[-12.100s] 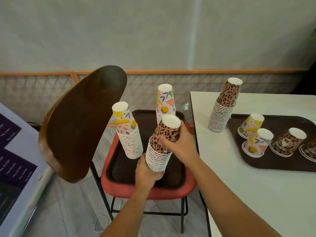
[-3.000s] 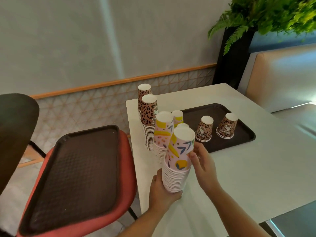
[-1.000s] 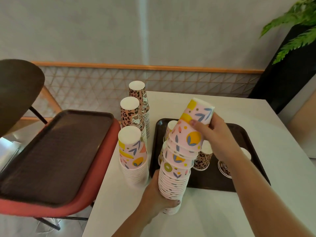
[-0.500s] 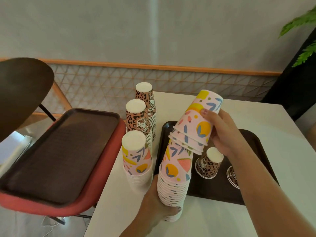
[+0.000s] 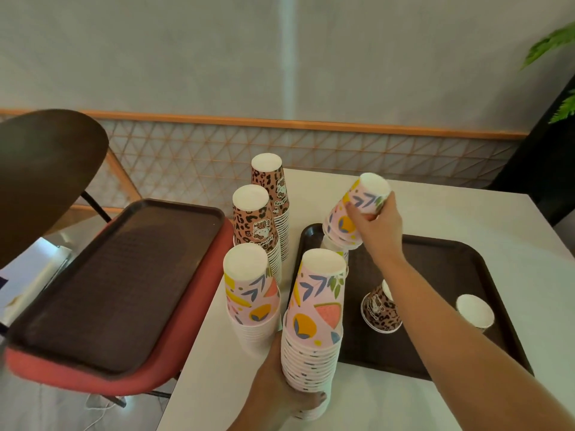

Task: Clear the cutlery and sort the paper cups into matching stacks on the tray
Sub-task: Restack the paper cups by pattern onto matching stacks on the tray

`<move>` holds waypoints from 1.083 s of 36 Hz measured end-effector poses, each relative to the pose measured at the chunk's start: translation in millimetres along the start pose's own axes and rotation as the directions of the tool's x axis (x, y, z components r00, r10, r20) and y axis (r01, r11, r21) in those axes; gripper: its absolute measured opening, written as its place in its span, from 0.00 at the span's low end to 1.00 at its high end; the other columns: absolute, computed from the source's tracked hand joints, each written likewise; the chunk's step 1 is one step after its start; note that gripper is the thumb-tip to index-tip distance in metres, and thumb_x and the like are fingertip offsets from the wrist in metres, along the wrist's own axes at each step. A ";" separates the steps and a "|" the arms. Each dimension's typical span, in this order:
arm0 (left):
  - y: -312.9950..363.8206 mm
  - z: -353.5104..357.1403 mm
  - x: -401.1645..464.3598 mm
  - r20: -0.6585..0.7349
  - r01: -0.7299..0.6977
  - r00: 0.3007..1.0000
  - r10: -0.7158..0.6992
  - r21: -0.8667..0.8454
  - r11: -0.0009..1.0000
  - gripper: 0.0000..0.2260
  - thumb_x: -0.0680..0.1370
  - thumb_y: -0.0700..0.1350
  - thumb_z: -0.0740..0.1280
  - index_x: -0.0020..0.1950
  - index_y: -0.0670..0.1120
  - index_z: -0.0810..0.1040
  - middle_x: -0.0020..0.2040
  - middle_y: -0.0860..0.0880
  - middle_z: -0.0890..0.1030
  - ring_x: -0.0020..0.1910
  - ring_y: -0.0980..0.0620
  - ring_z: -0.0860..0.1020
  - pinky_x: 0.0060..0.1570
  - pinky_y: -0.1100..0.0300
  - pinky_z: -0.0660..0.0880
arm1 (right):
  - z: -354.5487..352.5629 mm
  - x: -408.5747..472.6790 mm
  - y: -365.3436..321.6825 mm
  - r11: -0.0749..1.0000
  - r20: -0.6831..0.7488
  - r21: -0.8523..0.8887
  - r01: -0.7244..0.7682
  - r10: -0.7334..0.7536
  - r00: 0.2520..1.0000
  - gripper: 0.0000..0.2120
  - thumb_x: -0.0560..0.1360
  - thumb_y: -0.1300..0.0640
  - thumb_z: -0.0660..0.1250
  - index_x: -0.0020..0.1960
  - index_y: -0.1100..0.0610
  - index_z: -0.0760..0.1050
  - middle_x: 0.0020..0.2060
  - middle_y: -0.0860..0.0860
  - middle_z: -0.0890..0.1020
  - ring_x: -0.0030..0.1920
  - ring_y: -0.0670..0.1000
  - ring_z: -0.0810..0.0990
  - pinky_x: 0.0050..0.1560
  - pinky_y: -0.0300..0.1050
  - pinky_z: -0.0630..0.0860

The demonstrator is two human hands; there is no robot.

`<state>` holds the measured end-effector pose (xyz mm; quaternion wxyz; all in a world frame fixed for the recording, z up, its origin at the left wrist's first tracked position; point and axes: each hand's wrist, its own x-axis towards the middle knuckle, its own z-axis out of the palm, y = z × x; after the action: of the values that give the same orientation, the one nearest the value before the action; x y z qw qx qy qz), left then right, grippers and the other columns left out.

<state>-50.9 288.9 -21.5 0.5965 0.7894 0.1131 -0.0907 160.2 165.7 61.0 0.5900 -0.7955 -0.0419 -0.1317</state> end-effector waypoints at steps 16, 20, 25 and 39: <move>9.6 4.5 -6.6 0.006 0.025 1.000 -0.024 -0.171 0.985 0.46 0.56 0.45 0.80 0.70 0.58 0.64 0.62 0.61 0.77 0.62 0.61 0.75 0.63 0.53 0.74 | -53.3 -52.3 -49.3 0.961 0.556 0.276 -0.028 -0.135 0.820 0.33 0.66 0.36 0.67 0.65 0.52 0.68 0.61 0.50 0.77 0.61 0.49 0.76 0.60 0.48 0.75; 11.6 8.8 -5.7 0.017 0.018 1.000 -0.016 -0.151 0.988 0.43 0.57 0.43 0.80 0.66 0.63 0.65 0.60 0.63 0.78 0.61 0.61 0.75 0.61 0.57 0.74 | -65.1 -72.2 -58.3 0.999 0.750 0.042 0.021 -0.045 0.659 0.29 0.65 0.49 0.75 0.63 0.44 0.68 0.53 0.43 0.81 0.54 0.45 0.80 0.56 0.46 0.78; 13.9 13.2 -5.5 0.043 0.005 0.999 0.001 -0.138 0.990 0.38 0.59 0.40 0.80 0.59 0.66 0.67 0.57 0.66 0.78 0.58 0.66 0.75 0.55 0.65 0.74 | -70.1 -80.4 -60.7 0.997 0.679 0.017 0.075 -0.067 0.731 0.21 0.65 0.48 0.72 0.55 0.40 0.70 0.49 0.40 0.83 0.50 0.41 0.81 0.50 0.39 0.79; 9.1 13.7 -3.3 0.064 0.048 0.997 -0.040 -0.132 0.990 0.39 0.53 0.48 0.79 0.60 0.63 0.67 0.59 0.61 0.79 0.59 0.62 0.76 0.61 0.58 0.74 | -67.4 -57.3 -56.9 0.972 0.428 0.219 -0.086 -0.016 0.903 0.11 0.69 0.54 0.70 0.51 0.53 0.74 0.47 0.49 0.84 0.45 0.47 0.84 0.40 0.39 0.79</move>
<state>-51.5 273.1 -15.9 0.6488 0.7421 0.1182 -0.1201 81.7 123.9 117.0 0.6577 -0.7310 -0.1708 0.0622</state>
